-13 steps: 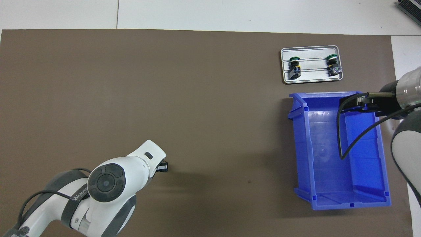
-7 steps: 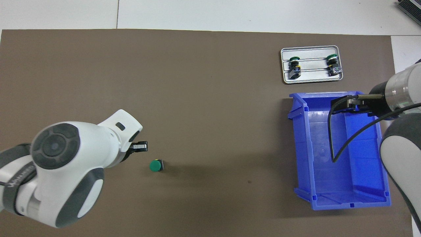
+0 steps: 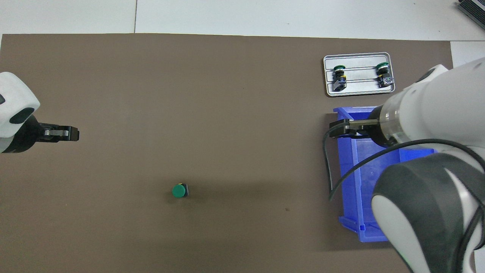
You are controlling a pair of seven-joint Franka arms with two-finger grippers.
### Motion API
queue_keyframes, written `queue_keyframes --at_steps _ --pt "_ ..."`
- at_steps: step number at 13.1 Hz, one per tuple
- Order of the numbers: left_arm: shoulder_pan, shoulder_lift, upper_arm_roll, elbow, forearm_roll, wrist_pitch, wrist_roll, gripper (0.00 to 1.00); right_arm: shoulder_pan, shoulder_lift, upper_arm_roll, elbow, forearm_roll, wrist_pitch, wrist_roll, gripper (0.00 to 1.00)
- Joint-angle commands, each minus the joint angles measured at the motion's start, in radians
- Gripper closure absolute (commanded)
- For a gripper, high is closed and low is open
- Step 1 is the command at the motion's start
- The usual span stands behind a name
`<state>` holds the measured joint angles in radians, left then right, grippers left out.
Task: Place and press button with both arms
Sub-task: 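Lift the left gripper back toward rest while the right gripper reaches out, then grasp the green button with the right gripper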
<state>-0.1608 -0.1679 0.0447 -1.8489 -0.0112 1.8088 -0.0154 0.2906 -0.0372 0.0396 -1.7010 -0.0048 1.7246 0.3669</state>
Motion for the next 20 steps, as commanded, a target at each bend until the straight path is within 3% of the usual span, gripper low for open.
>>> queue_keyframes --at_steps 1,5,10,12,15,20 --pt "0.014 0.065 -0.011 0.088 -0.012 -0.003 0.015 0.0 0.1 0.042 -0.001 -0.006 0.019 0.07 0.096 0.01" --pt "0.02 0.079 -0.011 0.102 -0.013 0.029 0.015 0.0 0.257 0.138 -0.003 -0.005 0.019 0.188 0.251 0.01" --pt "0.021 0.259 -0.009 0.304 0.0 -0.064 0.014 0.0 0.403 0.249 -0.001 0.004 0.017 0.34 0.363 0.01" --pt "0.021 0.315 -0.009 0.336 0.005 -0.08 0.014 0.0 0.455 0.289 -0.001 0.007 0.019 0.386 0.374 0.02" --pt "0.043 0.309 -0.009 0.295 0.0 -0.089 0.014 0.0 0.499 0.332 -0.001 0.023 0.016 0.412 0.451 0.05" --pt "0.043 0.22 -0.011 0.139 0.0 -0.092 0.009 0.0 0.544 0.404 -0.001 0.027 -0.003 0.512 0.503 0.08"
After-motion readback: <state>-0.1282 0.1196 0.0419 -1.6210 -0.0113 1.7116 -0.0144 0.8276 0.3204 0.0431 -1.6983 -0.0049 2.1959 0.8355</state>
